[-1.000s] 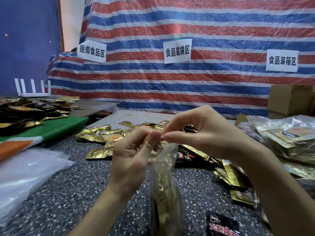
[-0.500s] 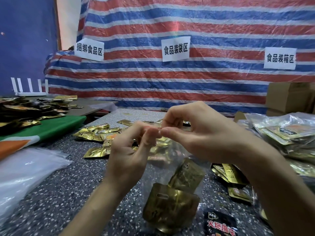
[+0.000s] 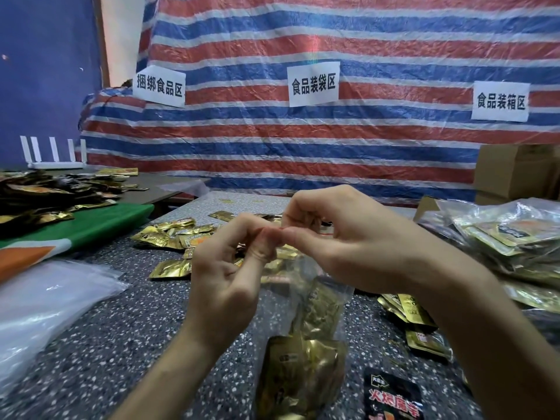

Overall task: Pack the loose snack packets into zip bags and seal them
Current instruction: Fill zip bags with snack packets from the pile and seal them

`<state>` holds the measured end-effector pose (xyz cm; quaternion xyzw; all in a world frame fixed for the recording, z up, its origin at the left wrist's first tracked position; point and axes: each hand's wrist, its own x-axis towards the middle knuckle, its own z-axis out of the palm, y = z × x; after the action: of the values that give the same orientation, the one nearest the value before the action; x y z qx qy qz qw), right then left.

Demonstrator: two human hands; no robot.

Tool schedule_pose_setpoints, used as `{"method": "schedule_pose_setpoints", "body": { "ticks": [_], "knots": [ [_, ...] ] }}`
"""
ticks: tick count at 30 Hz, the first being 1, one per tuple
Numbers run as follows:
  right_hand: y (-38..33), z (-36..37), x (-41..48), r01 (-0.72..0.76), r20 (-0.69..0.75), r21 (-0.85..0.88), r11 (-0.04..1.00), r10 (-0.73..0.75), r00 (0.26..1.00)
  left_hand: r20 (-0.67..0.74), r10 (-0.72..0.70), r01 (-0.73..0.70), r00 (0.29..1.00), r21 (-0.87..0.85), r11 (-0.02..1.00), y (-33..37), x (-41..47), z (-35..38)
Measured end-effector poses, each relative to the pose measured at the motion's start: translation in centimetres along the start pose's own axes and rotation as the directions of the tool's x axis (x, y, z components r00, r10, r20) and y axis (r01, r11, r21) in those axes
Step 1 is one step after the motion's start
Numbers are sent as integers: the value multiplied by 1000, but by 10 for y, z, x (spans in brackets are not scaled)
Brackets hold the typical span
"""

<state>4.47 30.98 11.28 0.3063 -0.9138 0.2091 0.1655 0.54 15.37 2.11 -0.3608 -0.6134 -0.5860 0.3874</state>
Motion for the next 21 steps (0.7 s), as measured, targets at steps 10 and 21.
{"method": "schedule_pose_setpoints", "body": {
  "ticks": [10, 21],
  "knots": [
    [21, -1, 1, -57, 27, 68, 996, 56, 998, -83, -48, 44, 995, -41, 998, -2, 1, 1],
    [55, -22, -6, -117, 29, 193, 974, 114, 993, -188, -80, 64, 979, -89, 994, -11, 7, -10]
  ]
}}
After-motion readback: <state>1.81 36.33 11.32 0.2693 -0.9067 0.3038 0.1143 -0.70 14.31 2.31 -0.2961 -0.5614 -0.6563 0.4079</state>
